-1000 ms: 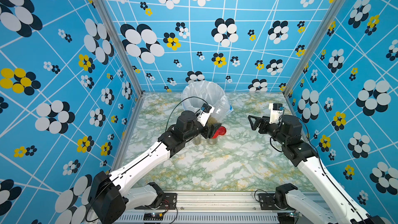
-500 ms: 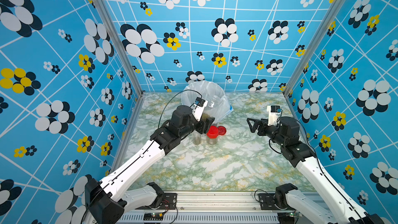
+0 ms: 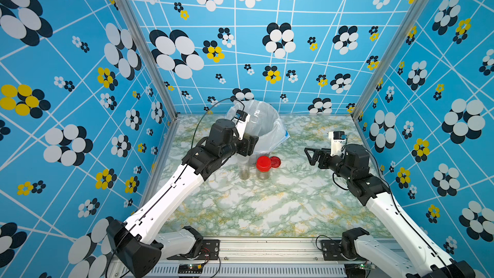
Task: Empty moldy mung beans from jars
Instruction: Pour the moldy mung beans from the jar into the trash bin.
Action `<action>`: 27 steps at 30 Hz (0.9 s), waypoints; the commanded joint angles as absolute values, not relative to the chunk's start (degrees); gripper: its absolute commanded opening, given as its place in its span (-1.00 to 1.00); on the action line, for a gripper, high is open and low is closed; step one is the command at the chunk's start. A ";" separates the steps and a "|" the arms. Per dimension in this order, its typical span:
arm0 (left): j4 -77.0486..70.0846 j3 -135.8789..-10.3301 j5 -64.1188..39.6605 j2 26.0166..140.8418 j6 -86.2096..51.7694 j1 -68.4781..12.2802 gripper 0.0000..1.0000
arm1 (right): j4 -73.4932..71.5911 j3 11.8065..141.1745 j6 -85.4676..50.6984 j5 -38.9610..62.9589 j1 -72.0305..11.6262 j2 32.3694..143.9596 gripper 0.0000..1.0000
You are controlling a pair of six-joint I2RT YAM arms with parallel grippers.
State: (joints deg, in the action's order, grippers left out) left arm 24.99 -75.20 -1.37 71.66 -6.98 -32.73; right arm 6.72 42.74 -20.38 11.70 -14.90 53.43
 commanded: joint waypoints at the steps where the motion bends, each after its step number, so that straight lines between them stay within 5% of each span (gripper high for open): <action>1: 28.90 -79.01 0.67 73.39 -7.61 -30.96 -0.01 | 7.16 43.51 -19.41 13.26 -14.63 53.34 0.98; 27: 52.26 -105.35 14.93 91.73 8.48 -27.92 0.01 | 9.49 43.79 -19.51 10.98 -14.67 52.84 0.98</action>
